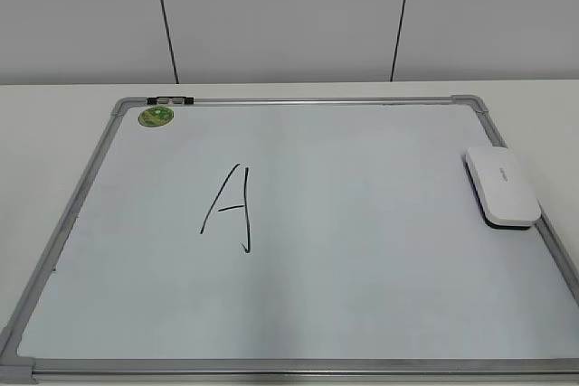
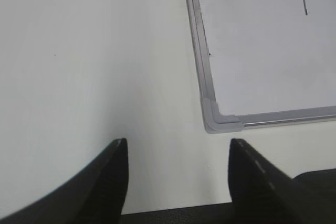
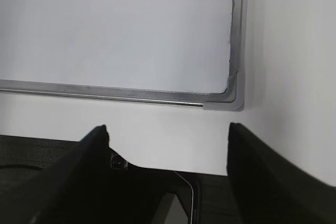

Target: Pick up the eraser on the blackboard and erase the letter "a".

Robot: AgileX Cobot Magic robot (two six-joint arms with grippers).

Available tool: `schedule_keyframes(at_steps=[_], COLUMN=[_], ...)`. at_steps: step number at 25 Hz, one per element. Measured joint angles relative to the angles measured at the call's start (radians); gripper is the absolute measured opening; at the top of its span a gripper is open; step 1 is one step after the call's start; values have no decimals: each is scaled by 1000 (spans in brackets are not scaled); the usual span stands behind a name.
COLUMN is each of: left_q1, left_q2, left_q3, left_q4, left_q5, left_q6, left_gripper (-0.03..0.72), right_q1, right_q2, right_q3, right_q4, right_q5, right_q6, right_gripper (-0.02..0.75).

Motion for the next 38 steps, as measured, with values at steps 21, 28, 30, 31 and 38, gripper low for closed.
schedule_keyframes(at_steps=[21,28,30,31,38], left_q1=[-15,-22,-22,-22,-22], left_q2=[-231,-231,-231,-231,-231], left_q3=[116,116,116,116,116], left_q4=[0,0,0,0,0], left_q5=[-19,-22,-22,-22,-22], left_q6=[-2,-2,-2,-2,-2], left_gripper=[423,419,410,405,389], right_q1=[46,46,46,46,46], right_q2=[-223,-253,-253,-253,-253], right_q3=[185,189,195,195,195], right_q4=[-91,-91,-92,-92,-92], right_q5=[9,5,5,7,7], right_q6=[-4,-6,-6,-6,-6], right_gripper=[519,519,519,519,519])
